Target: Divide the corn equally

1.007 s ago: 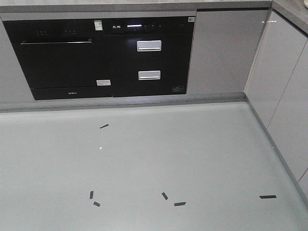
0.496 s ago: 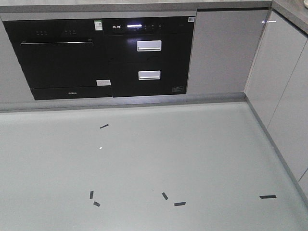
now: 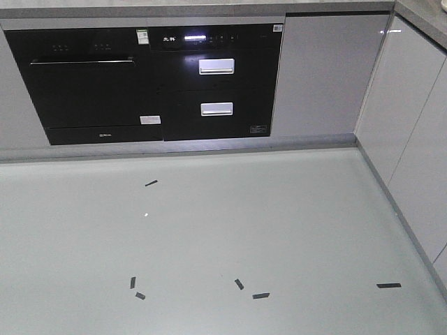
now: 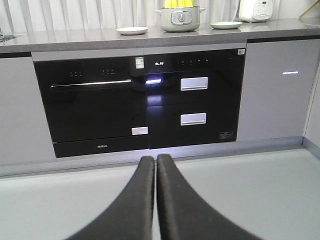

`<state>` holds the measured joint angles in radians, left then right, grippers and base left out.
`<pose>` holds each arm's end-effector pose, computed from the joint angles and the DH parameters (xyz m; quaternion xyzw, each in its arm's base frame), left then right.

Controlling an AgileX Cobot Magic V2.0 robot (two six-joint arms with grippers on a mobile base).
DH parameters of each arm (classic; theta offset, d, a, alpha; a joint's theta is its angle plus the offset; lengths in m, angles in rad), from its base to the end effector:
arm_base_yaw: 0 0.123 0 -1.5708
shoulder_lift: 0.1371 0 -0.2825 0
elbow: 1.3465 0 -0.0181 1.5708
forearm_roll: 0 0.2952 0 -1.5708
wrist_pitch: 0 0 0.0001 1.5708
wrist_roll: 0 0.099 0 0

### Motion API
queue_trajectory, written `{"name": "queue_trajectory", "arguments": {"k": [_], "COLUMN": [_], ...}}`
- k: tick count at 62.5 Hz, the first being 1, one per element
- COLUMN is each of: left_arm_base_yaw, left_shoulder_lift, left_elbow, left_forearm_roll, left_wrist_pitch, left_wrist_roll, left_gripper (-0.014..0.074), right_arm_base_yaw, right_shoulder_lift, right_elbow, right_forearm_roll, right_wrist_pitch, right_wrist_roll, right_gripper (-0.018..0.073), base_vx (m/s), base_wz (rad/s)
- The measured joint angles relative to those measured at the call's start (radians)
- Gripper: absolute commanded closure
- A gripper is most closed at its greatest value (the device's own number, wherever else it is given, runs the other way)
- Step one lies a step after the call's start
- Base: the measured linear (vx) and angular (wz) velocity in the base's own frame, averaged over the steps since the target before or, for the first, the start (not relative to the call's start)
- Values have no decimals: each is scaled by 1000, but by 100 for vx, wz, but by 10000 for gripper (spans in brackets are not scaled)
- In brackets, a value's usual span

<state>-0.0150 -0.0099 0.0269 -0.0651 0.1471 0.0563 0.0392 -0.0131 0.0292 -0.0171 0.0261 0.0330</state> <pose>0.1117 -0.0026 0.1899 0.0058 0.7336 -0.0113 0.6794 0.1117 0.0043 0.2013 -0.0079 0.6910 0.0198 0.7226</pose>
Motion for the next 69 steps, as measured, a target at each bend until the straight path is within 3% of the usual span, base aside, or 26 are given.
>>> {"name": "queue_trajectory", "arguments": {"k": [69], "left_arm_base_yaw": [0], "left_shoulder_lift": [0], "left_elbow": [0], "left_forearm_roll": [0], "left_wrist_pitch": [0], "left_wrist_roll": [0], "left_gripper": [603], "right_arm_base_yaw": [0], "right_shoulder_lift": [0], "right_elbow": [0], "right_forearm_roll": [0], "right_wrist_pitch": [0], "right_wrist_roll": [0], "right_gripper": [564], "base_vx": [1], "base_wz": [1]}}
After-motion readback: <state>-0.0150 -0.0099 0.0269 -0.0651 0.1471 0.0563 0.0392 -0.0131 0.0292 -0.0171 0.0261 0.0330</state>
